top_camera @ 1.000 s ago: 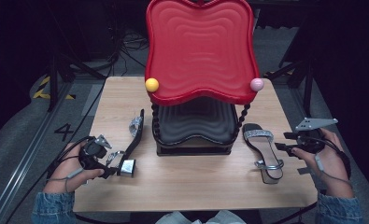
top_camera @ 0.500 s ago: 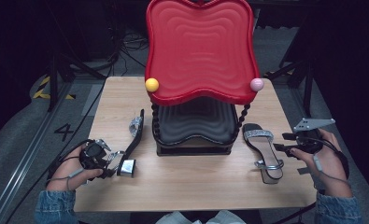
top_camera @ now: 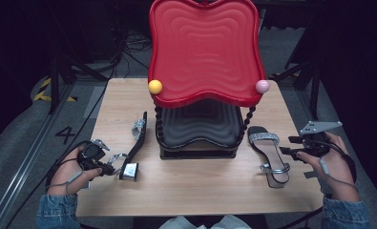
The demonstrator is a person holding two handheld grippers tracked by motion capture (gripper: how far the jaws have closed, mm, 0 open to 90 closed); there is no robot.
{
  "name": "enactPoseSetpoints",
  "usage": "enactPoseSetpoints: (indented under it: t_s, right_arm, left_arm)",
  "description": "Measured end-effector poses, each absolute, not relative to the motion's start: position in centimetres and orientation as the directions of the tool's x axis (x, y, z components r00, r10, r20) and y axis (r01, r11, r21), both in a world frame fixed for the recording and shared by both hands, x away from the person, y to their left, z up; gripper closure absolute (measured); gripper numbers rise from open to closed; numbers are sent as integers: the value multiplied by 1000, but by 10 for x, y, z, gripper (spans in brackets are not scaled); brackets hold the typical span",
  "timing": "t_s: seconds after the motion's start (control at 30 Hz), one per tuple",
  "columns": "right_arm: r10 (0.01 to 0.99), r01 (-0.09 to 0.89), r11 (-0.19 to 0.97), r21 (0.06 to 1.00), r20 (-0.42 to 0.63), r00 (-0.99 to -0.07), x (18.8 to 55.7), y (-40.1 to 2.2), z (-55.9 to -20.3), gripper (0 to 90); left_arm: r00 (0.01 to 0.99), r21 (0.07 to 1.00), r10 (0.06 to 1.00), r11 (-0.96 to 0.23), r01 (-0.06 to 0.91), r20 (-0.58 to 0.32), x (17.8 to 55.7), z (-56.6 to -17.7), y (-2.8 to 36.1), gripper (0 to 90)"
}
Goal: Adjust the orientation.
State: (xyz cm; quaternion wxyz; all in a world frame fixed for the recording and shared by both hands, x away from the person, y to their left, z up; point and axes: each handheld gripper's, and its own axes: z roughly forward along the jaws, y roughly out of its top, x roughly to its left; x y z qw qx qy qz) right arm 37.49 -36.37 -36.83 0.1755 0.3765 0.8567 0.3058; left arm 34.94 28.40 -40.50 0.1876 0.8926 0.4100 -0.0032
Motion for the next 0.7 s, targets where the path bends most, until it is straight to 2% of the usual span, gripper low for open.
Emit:
enactPoseSetpoints:
  t_s: [0.53,0.7]
  right_arm:
    - [752,539,532,653,-72,-655,376,-362,-370,408]
    - [748,539,538,648,-73,-659,377,-360,-372,404]
  left_arm:
    - [644,463,763,-552,693,-55,338,-371,284,820]
    - [663,412,748,-607,679,9,326,-359,281,820]
